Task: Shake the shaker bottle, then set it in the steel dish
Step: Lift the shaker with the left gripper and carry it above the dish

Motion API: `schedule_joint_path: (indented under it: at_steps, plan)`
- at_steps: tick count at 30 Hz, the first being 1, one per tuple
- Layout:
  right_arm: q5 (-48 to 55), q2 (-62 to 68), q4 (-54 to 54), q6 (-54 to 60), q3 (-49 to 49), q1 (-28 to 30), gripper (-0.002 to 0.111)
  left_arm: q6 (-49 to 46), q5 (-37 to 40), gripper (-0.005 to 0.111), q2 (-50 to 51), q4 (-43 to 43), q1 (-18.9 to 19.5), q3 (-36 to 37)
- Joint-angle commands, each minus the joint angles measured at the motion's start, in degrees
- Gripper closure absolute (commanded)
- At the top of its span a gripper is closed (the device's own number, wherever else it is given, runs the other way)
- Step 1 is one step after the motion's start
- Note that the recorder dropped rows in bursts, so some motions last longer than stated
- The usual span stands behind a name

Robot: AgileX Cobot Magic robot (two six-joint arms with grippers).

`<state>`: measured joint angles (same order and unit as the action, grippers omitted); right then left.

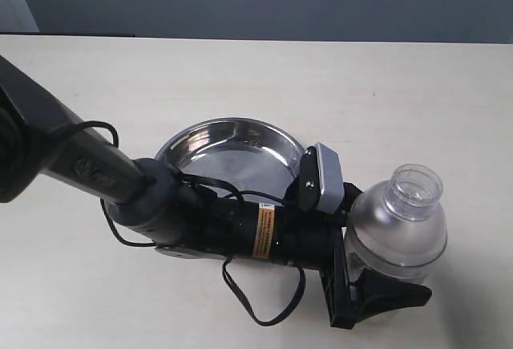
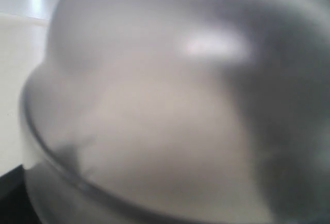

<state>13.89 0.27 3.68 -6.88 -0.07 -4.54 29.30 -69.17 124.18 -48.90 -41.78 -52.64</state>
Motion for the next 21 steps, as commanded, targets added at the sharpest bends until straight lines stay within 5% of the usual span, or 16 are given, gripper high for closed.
schedule_joint_path:
  at_steps: [1, 10, 21]
  plan:
    - [-0.7, -0.3, -0.2, 0.2, 0.1, -0.1, 0.109, 0.0, -0.8, 0.068, 0.1, 1.0, -0.5, -0.3]
    - [-0.7, -0.3, -0.2, 0.2, 0.1, -0.1, 0.109, 0.2, -0.8, 0.107, 0.1, 1.0, -0.5, -0.3]
    - [-0.7, -0.3, -0.2, 0.2, 0.1, -0.1, 0.109, 3.3, 2.3, 0.106, -1.1, 1.5, -0.5, -0.3]
